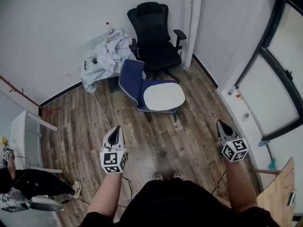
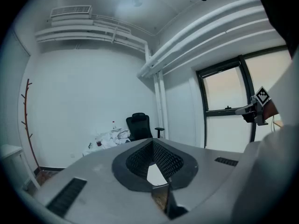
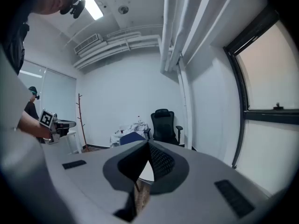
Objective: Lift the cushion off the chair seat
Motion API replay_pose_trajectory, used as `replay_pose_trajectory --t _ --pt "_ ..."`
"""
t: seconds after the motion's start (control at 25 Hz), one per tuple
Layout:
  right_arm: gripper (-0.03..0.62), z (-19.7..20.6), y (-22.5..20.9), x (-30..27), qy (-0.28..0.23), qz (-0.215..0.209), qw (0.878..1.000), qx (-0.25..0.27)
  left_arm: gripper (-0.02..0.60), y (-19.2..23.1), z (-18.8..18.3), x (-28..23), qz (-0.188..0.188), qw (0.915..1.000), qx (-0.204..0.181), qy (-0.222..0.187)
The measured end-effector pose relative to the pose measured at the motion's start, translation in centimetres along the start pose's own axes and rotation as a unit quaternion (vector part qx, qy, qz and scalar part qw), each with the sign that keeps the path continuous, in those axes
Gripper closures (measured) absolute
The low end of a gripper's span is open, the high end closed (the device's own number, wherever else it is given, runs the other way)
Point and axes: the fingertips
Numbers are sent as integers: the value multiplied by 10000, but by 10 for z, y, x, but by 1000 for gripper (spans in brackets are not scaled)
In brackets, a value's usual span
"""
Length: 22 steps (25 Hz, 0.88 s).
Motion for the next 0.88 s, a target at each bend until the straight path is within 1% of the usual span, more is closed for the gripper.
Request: replay_pose_trajectory --t 0.4,0.64,0.76,0.88 --pt "583 3 -20 9 -11 -34 10000 -45 577 -18 -17 -1 -80 9999 -81 -41" --pt "583 -1 -44 15 -258 -240 9990 -263 577 -38 -31 -7 -179 9997 -138 -124" --pt "583 -2 -60 15 -336 -261 9987 -279 577 -55 -38 -11 -157 9994 -278 -153" --pt "583 -1 -74 12 -364 -283 9976 -525 577 -66 -40 -16 -167 9992 -326 -138"
Point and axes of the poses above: the fingertips, and each gripper's own axes: x backward along the fingers, y to its left, z out of its underside, and after that the axes turned 9 degrees about y, right-handed
